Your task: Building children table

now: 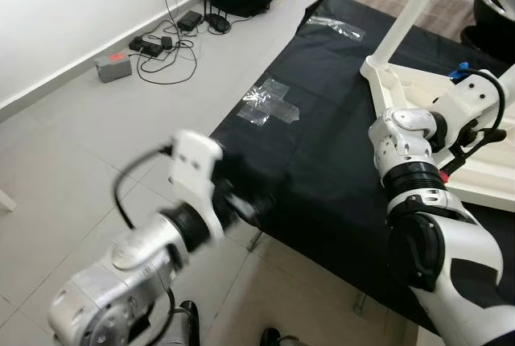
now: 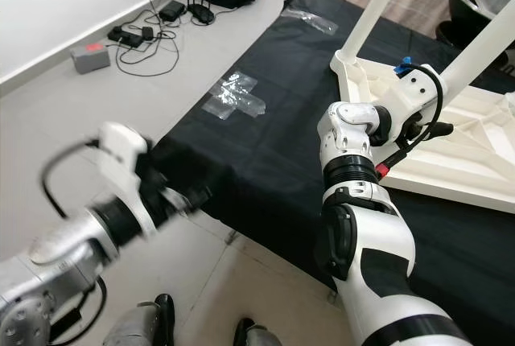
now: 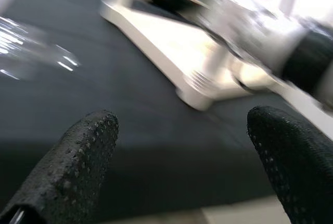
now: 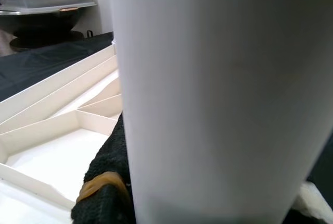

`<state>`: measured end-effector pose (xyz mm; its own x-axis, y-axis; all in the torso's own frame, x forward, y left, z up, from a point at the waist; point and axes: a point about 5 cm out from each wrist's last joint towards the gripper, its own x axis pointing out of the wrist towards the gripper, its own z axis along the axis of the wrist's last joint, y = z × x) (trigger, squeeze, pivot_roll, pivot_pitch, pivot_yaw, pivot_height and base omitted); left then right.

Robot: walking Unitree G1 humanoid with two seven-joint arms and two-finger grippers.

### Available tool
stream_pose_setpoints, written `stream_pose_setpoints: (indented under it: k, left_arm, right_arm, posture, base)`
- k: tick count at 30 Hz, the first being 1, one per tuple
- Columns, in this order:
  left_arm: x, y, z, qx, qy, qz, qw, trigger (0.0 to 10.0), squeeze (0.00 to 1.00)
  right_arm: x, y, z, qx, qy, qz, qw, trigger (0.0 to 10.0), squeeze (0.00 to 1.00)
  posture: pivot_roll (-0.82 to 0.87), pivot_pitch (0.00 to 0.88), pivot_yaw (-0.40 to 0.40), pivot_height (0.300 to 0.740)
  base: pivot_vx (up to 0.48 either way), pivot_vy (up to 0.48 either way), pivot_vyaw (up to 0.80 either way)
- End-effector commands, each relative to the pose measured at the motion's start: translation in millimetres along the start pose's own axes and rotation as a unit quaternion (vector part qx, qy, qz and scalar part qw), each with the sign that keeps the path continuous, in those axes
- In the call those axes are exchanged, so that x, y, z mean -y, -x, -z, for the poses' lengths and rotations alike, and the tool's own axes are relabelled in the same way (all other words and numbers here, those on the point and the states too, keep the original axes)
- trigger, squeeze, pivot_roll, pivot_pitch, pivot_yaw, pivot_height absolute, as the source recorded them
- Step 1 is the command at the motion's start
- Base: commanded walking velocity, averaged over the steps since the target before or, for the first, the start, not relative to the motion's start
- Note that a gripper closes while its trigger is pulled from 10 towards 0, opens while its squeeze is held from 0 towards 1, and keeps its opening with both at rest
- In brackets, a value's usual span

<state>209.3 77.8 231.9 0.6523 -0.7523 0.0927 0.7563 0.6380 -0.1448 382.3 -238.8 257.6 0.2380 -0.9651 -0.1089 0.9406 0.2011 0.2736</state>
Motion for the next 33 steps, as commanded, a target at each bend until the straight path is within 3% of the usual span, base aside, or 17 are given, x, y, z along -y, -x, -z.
stream_pose_setpoints:
  k: [1,7,8,15,16,17,18,19,23,24,33]
  left_arm:
    - [10.4,1.2,4.8,-0.015,0.008,0.038,0.999,10.0,0.0]
    - [12.5,9.1,23.3,-0.053,0.044,0.053,0.996,10.0,0.0]
    - [12.5,14.2,32.0,-0.077,0.058,0.067,0.993,10.0,0.0]
    - [8.9,19.1,38.7,-0.091,0.065,0.065,0.992,10.0,0.0]
    - [8.5,20.2,38.9,-0.092,0.065,0.066,0.992,10.0,0.0]
    - [8.5,20.2,38.9,-0.092,0.065,0.066,0.992,10.0,0.0]
    - [8.6,20.4,38.8,-0.091,0.064,0.066,0.992,10.0,0.0]
    - [9.1,20.5,38.9,-0.092,0.062,0.067,0.992,10.0,0.0]
    - [10.0,20.3,38.8,-0.093,0.057,0.069,0.992,10.0,0.0]
    - [10.2,20.3,38.7,-0.093,0.055,0.069,0.992,10.0,0.0]
    - [9.2,21.0,38.6,-0.093,0.051,0.065,0.992,10.0,0.0]
  right_arm:
    - [9.9,-2.8,24.1,-0.052,0.032,0.03,0.998,10.0,0.0]
    - [2.9,11.2,28.3,-0.056,0.036,0.008,0.998,10.0,0.0]
    - [-1.1,17.7,29.3,-0.057,0.038,-0.009,0.998,10.0,0.0]
    - [-6.2,25.2,29.1,-0.054,0.039,-0.033,0.997,10.0,0.0]
    - [-9.6,28.7,27.6,-0.055,0.031,-0.05,0.997,10.0,0.31]
    - [-9.6,28.7,27.6,-0.055,0.031,-0.05,0.997,10.0,0.31]
    - [-11.0,30.3,27.5,-0.061,0.025,-0.058,0.996,10.0,0.7]
    - [-13.3,32.4,26.8,-0.063,0.019,-0.071,0.995,10.0,1.0]
    - [-17.3,36.4,23.5,-0.062,0.005,-0.087,0.994,10.0,1.0]
    - [-18.8,37.9,21.0,-0.063,-0.001,-0.088,0.994,10.0,0.0]
    - [-21.5,37.4,11.8,-0.062,-0.007,-0.084,0.994,10.0,0.0]
  posture:
    - [0.08,0.301,-0.141,0.74]
    - [0.07,0.294,-0.139,0.74]
    - [0.07,0.293,-0.137,0.74]
    - [0.06,0.289,-0.138,0.74]
    - [0.06,0.286,-0.14,0.74]
    - [0.06,0.286,-0.14,0.74]
    - [0.06,0.284,-0.141,0.74]
    - [0.06,0.283,-0.143,0.74]
    - [0.06,0.283,-0.145,0.74]
    - [0.06,0.284,-0.148,0.74]
    - [0.06,0.289,-0.153,0.74]
  base:
    - [0.0,0.0,0.0]
    - [0.0,0.0,0.0]
    - [0.0,0.0,0.0]
    - [0.0,0.0,0.0]
    - [0.0,0.0,0.0]
    - [0.0,0.0,0.0]
    - [0.0,0.0,0.0]
    - [0.0,0.0,0.0]
    - [0.0,0.0,0.0]
    - [0.0,0.0,0.0]
    - [0.0,0.0,0.0]
